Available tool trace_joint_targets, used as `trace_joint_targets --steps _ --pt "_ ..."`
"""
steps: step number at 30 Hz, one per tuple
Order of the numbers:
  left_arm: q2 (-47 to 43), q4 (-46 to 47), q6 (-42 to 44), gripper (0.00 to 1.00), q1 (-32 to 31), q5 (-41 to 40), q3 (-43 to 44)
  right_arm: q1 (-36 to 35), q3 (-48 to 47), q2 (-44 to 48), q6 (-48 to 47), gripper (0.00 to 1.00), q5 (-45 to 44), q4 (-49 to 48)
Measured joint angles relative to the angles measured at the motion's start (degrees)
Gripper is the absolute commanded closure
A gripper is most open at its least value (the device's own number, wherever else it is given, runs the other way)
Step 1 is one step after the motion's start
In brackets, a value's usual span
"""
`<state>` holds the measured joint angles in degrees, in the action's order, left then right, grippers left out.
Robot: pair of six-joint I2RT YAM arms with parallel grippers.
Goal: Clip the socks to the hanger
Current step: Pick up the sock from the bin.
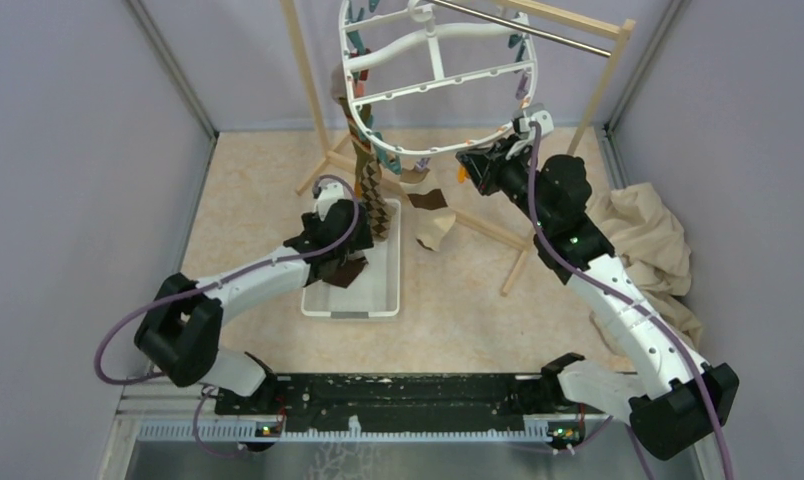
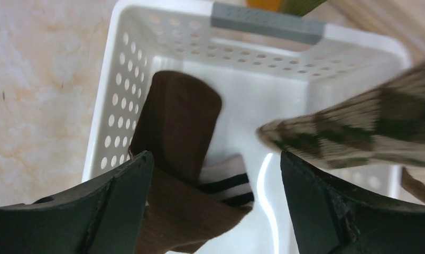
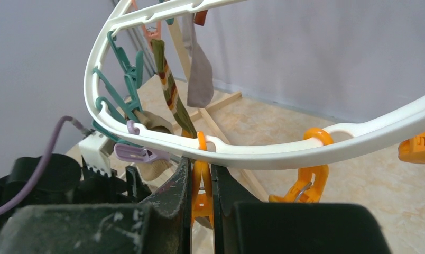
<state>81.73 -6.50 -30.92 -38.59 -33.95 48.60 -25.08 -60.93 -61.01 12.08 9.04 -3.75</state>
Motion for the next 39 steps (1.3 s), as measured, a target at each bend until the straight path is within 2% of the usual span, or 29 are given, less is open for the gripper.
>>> trace_joint_targets --steps 7,12,15,18,23,31,39 --pt "11.6 -4.4 -5.6 0.08 2.3 -1.0 3.5 1.0 1.4 0.7 -0.2 1.0 -0.2 -0.9" --pt "16.1 -5.2 -6.9 0.11 3.5 -0.7 5.2 1.7 1.4 0.7 -0.5 1.0 -0.2 -0.7" --pt "16.9 -5.5 -7.4 0.24 3.6 -0.7 5.2 1.7 1.6 0.8 -0.5 1.0 -0.2 -0.9" --pt "17.6 -5.1 -7.9 0.5 3.6 -0.7 5.2 1.9 2.1 0.9 -0.4 1.0 -0.2 -0.9" --pt "18.6 -3.9 -7.1 1.0 3.6 -0.3 5.9 2.1 2.1 1.0 -0.5 1.0 -0.2 -0.9" --pt "15.4 -3.9 -4.4 1.0 3.3 2.2 5.4 2.3 2.4 1.0 -0.4 1.0 -0.2 -1.0" --pt "-5.4 4.9 3.1 1.0 1.6 14.1 -1.0 2.4 2.4 1.0 -0.3 1.0 -0.2 -1.0"
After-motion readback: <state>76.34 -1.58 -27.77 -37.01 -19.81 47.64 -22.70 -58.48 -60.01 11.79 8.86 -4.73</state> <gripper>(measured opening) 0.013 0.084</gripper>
